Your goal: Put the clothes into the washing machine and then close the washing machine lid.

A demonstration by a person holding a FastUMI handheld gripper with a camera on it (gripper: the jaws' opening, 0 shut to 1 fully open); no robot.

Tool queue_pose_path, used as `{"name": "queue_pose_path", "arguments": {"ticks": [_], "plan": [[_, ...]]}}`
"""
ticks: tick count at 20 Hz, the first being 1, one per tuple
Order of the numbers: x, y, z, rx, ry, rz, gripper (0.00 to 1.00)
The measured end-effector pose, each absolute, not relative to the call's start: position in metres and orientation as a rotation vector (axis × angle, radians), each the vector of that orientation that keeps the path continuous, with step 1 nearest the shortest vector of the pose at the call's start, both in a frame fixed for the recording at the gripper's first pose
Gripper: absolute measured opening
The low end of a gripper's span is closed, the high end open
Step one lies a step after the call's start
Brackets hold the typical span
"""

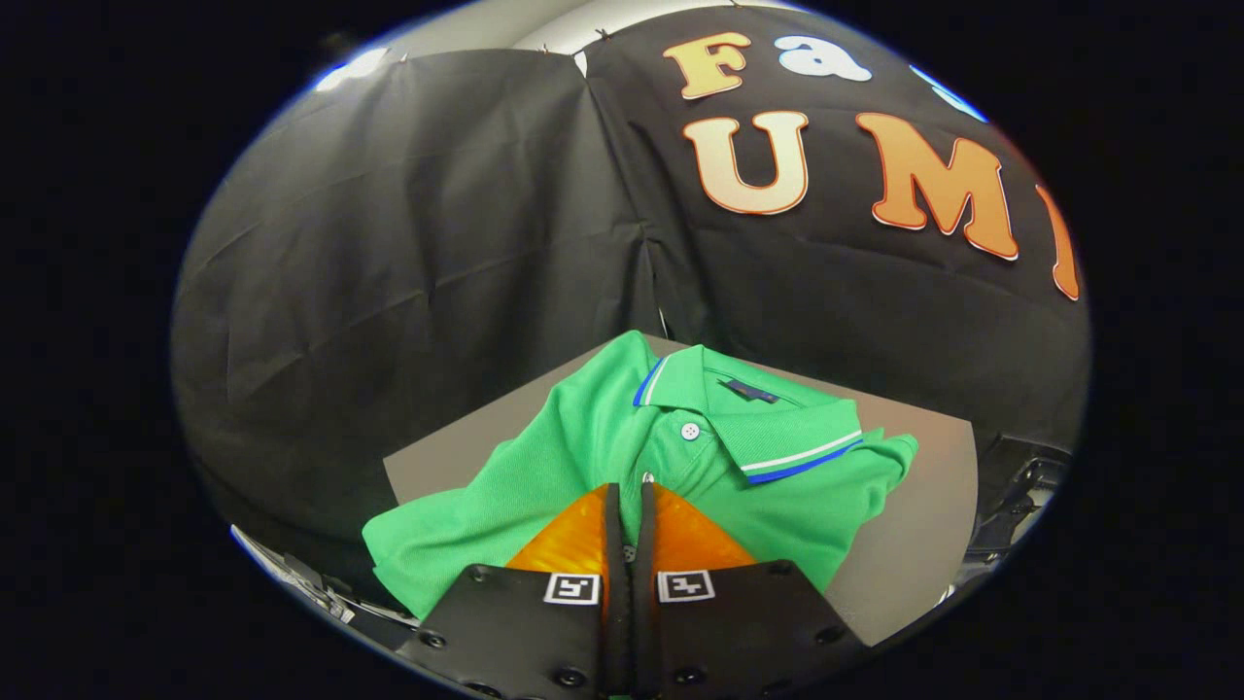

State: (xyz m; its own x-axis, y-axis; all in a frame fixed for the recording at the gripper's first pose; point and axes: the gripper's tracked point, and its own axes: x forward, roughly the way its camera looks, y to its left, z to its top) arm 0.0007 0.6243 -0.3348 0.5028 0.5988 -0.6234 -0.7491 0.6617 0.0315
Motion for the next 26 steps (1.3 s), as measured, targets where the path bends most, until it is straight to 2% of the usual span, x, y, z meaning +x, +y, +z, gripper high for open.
{"name": "queue_pose_path", "arguments": {"ticks": [14, 24, 26], "plan": [[-0.004, 0.616, -0.257, -0.072, 0.404, 0.883, 0.08], [-0.007, 0.581, -0.151, -0.039, 0.192, 0.905, 0.08], [-0.009, 0.578, -0.148, -0.060, 0.190, 0.906, 0.08]]}}
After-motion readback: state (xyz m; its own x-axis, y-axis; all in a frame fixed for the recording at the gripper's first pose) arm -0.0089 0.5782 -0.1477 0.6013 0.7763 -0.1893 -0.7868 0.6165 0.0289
